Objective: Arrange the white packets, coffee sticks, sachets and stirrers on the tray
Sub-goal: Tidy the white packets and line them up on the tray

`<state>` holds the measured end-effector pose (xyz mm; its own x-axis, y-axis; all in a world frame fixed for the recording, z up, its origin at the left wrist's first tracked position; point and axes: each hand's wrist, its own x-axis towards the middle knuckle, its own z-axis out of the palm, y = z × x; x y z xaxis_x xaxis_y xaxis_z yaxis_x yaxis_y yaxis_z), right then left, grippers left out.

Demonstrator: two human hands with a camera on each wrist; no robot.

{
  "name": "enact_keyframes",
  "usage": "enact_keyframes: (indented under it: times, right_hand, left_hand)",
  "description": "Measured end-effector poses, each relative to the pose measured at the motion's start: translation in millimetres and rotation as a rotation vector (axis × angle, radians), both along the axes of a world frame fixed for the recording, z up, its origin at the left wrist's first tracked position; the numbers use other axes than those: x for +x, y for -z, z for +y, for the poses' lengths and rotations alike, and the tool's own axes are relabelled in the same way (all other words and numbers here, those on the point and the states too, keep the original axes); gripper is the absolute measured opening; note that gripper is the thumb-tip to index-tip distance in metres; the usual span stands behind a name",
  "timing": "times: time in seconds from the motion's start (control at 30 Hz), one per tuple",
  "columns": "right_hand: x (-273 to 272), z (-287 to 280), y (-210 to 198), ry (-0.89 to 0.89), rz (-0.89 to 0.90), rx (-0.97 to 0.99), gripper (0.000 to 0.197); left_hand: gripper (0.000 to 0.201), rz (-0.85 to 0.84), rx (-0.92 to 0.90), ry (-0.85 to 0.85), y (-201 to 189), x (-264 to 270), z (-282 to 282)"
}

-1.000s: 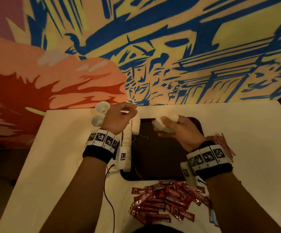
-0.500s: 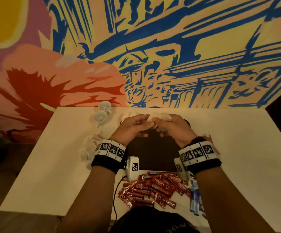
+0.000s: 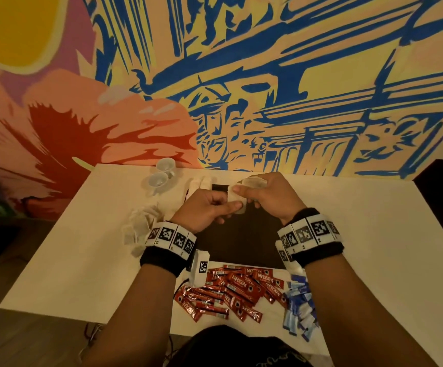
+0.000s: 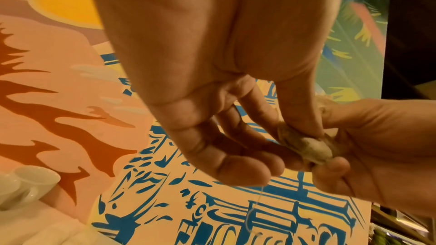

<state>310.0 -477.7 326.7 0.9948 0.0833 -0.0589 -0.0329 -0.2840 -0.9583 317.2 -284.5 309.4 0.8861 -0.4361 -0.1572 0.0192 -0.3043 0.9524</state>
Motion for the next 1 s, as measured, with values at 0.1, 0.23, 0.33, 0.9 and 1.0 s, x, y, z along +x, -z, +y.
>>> enact_keyframes:
  times: [0.1, 0.23, 0.33, 0.9, 1.0]
  right_hand:
    - [0, 1, -3, -0.026, -0.016, -0.008, 0.031]
    - [1, 5, -3, -0.096, -0.025, -0.014, 0.018]
    - [6, 9, 1, -0.088, -0.007, -0.001, 0.027]
    - [41, 11, 49, 0.196, 0.37, 0.385, 0.029]
    - [50, 16, 63, 0.17, 0.386, 0.313, 0.025]
  left_hand:
    - [0.02, -0.028, 0.03, 0.001, -4, -1, 0]
    - [0.015, -0.056, 0.059, 0.0, -9, 3, 1]
    - [0.017, -0.042, 0.109, -0.021, -4, 6, 6]
    - [0.022, -0.093, 0.241, -0.283, -10, 119, 115]
    - [0.022, -0.089, 0.264, -0.241, -2, 148, 111]
